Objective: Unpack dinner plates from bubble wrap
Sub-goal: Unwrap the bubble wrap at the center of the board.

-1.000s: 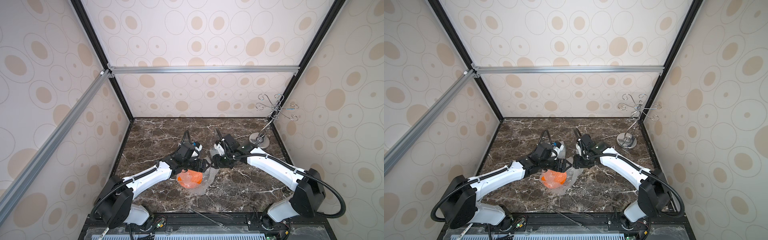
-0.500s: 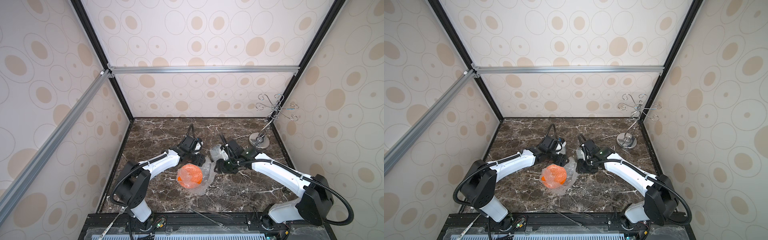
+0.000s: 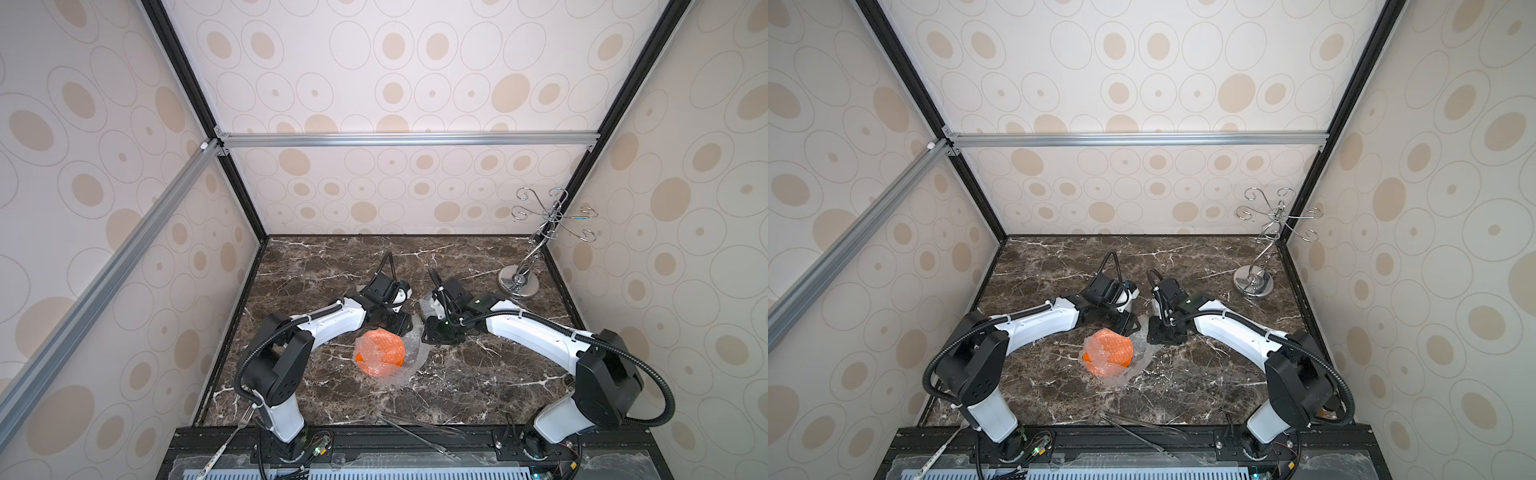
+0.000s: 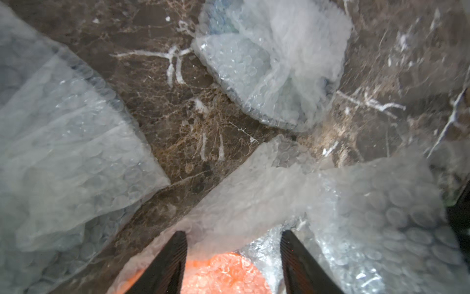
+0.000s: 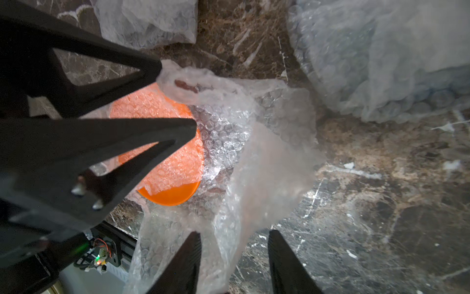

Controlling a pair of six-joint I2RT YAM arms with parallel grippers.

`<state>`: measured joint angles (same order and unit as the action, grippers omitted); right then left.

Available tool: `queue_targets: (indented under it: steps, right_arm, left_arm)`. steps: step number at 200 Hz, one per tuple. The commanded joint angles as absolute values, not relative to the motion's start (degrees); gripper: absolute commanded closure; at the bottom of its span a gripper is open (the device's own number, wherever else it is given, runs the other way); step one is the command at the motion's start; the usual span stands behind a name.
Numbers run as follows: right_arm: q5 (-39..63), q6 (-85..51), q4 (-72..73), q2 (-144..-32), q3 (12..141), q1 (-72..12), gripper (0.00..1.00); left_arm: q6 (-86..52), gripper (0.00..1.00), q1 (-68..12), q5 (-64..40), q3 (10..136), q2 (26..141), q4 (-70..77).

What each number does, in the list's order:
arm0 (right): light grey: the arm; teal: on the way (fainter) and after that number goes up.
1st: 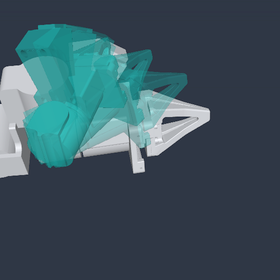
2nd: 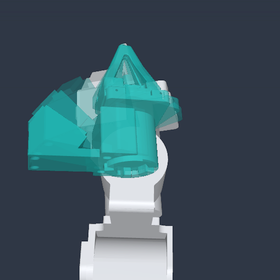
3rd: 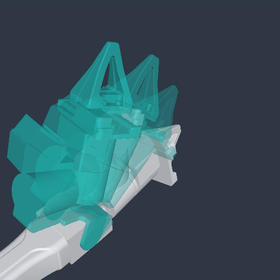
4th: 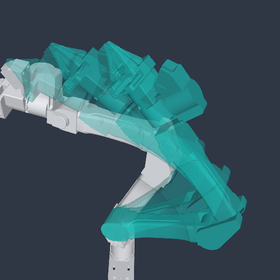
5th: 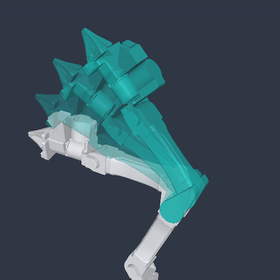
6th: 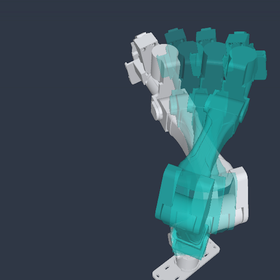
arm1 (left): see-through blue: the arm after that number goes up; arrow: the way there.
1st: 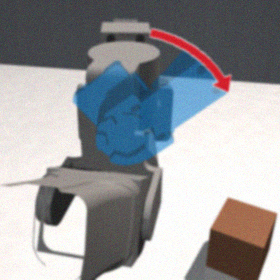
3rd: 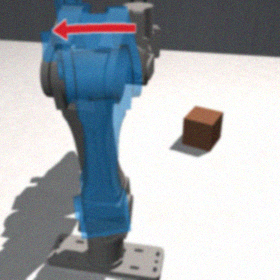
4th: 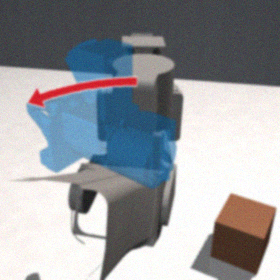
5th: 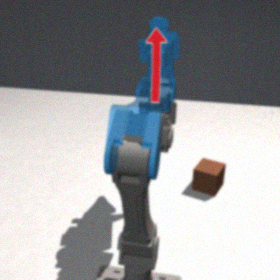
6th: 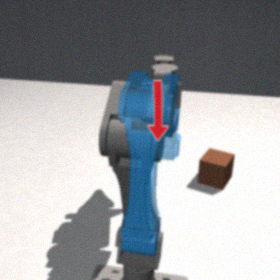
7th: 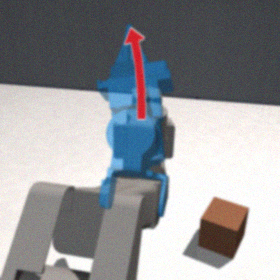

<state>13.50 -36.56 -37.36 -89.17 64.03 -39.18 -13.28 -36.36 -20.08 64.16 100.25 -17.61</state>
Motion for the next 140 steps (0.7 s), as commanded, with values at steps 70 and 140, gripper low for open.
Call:
queue_targets:
  steps: [70,140]
  right_arm:
    - [11.9,-36.6,-36.1,-88.5,62.8,-39.3,0.98]
    - [11.0,-36.6,-36.2,-82.1,58.4,-39.3,1.0]
  left_arm:
    - [-9.8,0.95,-35.9,-20.2,71.0,103.9,-19.9]
    - [-9.9,1.0,-34.1,-19.5,72.2,104.8,-20.3]
